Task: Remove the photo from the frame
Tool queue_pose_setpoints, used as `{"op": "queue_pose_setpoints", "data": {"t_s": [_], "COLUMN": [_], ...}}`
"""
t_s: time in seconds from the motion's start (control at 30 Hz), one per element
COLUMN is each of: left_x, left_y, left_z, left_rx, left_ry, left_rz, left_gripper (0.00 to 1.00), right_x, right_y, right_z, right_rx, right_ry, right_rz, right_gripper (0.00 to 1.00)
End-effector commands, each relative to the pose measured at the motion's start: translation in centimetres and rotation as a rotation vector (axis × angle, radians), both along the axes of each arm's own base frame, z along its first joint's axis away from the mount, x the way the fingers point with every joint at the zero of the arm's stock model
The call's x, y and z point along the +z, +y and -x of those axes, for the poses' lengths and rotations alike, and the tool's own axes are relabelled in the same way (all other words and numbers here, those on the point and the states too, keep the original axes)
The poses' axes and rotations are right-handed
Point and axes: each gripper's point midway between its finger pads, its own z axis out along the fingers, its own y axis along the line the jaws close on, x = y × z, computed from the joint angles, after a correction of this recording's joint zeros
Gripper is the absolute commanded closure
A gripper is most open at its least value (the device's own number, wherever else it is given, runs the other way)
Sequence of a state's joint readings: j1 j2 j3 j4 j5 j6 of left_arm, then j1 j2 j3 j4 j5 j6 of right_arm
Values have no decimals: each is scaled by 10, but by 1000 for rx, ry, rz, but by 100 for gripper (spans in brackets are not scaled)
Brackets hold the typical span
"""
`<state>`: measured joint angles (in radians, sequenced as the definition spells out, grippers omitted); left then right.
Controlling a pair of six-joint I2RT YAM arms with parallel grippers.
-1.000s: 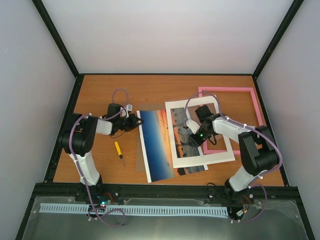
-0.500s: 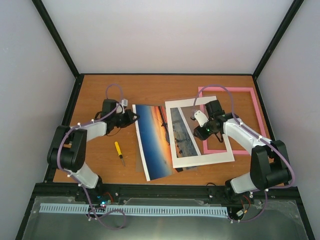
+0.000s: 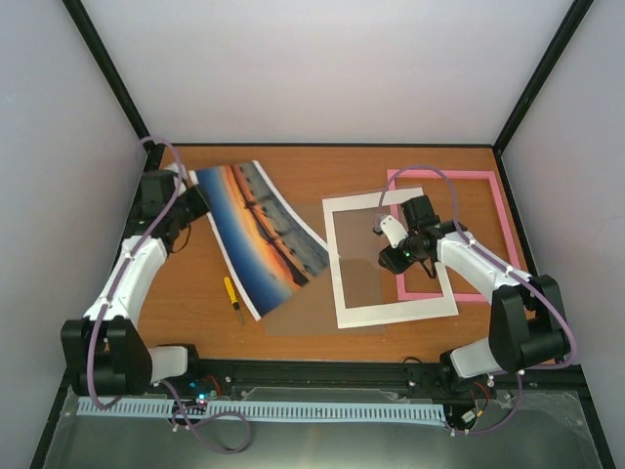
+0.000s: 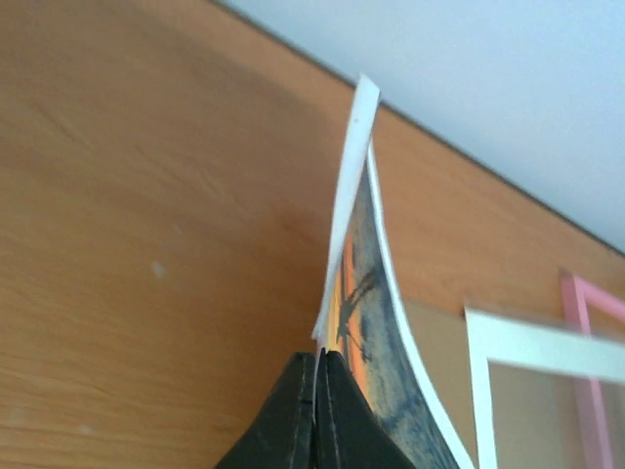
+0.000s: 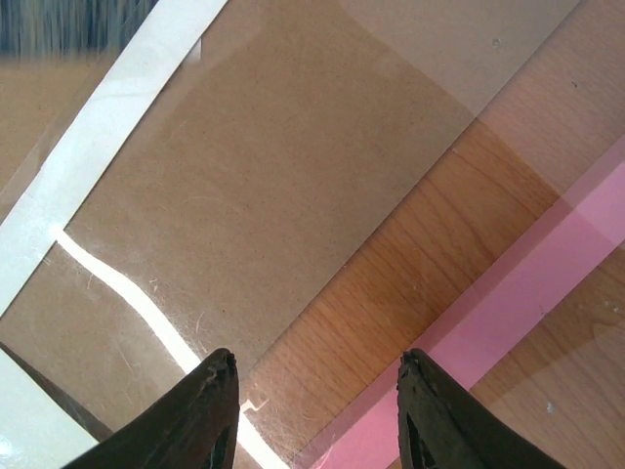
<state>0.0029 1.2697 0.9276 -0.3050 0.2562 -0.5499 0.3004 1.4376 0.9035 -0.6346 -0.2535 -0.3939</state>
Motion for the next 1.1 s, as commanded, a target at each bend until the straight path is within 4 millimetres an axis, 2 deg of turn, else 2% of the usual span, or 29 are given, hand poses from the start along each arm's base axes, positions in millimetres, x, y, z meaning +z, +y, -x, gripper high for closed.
{"op": "queue_pose_setpoints", "data": {"t_s": [0.0,0.07,0.17,0.23,0.33,0.4,0.43,0.53,0.63,0.73,0.8,0.9,0.97,1.07], "left_x": [73,112,168,196,225,248,260,300,325,348,353,334,297,223], "left_y": [48,53,45,29,-8,-38,-60,-106,-142,-174,-189,-191,-188,-175], "left_z": [0,-1,-3,-7,-16,-20,-20,-13,-2,23,41,46,33,11], "left_rx": [137,164,139,74,-89,-195,-248,-372,-493,-643,-738,-744,-691,-637], "left_ry": [-135,-233,-391,-480,-548,-591,-616,-677,-693,-719,-703,-613,-506,-327], "left_rz": [-203,-238,-203,-131,45,116,130,180,258,332,384,422,387,356], "left_gripper": [99,99,99,99,99,99,99,99,99,99,99,99,99,99], "right_x": [8,10,14,19,32,45,54,92,145,193,210,216,214,202], "right_y": [-3,-3,-5,-7,-15,-32,-43,-72,-94,-110,-116,-128,-133,-129], "right_z": [-2,-3,-5,-8,-16,-26,-31,-37,-36,-29,-24,-22,-21,-22], "right_rx": [-17,-19,-34,-52,-103,-175,-219,-312,-349,-382,-418,-485,-510,-499], "right_ry": [-34,-44,-61,-75,-95,-115,-128,-163,-246,-367,-430,-487,-498,-469], "right_rz": [-8,-10,-7,-11,-39,-53,-66,-161,-251,-287,-295,-260,-244,-266], "right_gripper": [55,55,55,55,54,54,54,52,51,47,44,41,41,41]}}
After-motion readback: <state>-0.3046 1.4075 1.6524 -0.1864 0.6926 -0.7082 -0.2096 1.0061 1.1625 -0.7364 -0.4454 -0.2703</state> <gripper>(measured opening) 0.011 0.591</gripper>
